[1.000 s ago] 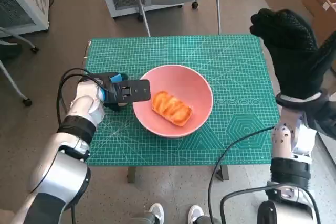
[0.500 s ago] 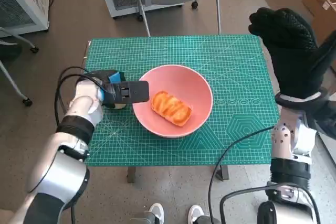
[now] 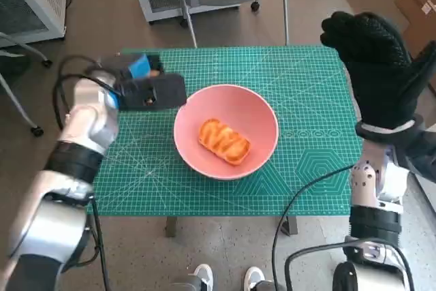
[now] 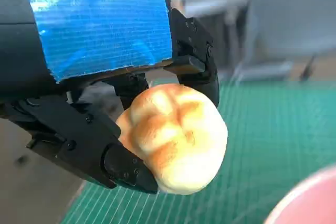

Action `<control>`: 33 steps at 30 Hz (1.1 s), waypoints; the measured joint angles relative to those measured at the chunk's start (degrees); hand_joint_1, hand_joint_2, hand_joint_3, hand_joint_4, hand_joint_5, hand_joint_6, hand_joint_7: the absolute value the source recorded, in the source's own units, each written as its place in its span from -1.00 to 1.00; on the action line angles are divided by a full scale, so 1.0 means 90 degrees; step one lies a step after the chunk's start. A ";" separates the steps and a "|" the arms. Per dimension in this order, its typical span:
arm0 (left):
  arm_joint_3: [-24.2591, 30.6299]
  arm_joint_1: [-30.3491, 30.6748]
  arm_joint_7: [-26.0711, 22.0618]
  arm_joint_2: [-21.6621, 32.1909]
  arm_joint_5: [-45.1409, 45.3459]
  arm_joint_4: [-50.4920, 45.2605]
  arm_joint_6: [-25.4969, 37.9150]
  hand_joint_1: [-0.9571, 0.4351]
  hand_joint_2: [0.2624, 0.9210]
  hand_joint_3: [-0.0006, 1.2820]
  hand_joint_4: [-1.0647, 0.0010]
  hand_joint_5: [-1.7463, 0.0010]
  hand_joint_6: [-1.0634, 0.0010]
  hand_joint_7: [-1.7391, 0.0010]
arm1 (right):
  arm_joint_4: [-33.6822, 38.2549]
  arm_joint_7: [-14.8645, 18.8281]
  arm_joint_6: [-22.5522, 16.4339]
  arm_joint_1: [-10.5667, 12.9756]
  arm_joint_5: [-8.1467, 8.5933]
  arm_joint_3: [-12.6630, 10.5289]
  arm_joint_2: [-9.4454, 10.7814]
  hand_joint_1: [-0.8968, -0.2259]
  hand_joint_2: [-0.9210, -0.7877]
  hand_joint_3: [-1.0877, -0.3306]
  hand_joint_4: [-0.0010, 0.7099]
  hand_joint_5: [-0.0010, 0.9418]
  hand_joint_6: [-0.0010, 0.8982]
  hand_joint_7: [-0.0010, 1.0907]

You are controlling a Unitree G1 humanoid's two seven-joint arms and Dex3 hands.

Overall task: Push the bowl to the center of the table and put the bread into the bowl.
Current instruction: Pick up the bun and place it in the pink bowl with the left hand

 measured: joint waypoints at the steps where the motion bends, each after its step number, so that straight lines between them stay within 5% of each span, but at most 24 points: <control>1: 0.0080 0.0074 -0.0029 0.0035 -0.0032 -0.0258 0.0018 0.38 1.00 -0.94 -0.41 -0.25 -0.21 -0.33 | 0.0000 0.0000 -0.0004 -0.0001 0.0000 -0.0001 0.0000 -0.34 -1.00 -0.04 -0.15 -1.00 -0.14 -1.00; 22: 0.0888 0.1697 -0.0189 -0.0115 -0.0202 -0.5129 0.0031 0.38 0.94 -0.99 -0.56 -0.15 -0.33 -0.25 | -0.0019 0.0015 -0.0025 0.0008 0.0046 -0.0005 0.0055 -0.33 -1.00 -0.05 -0.14 -1.00 -0.13 -1.00; 33: 0.0124 0.1745 -0.0204 -0.0798 -0.0100 -0.4663 -0.0631 0.38 0.98 -0.99 -0.50 -0.22 -0.29 -0.25 | -0.0079 0.0030 -0.0043 0.0070 0.0042 0.0025 0.0229 -0.32 -1.00 -0.07 -0.14 -1.00 -0.13 -1.00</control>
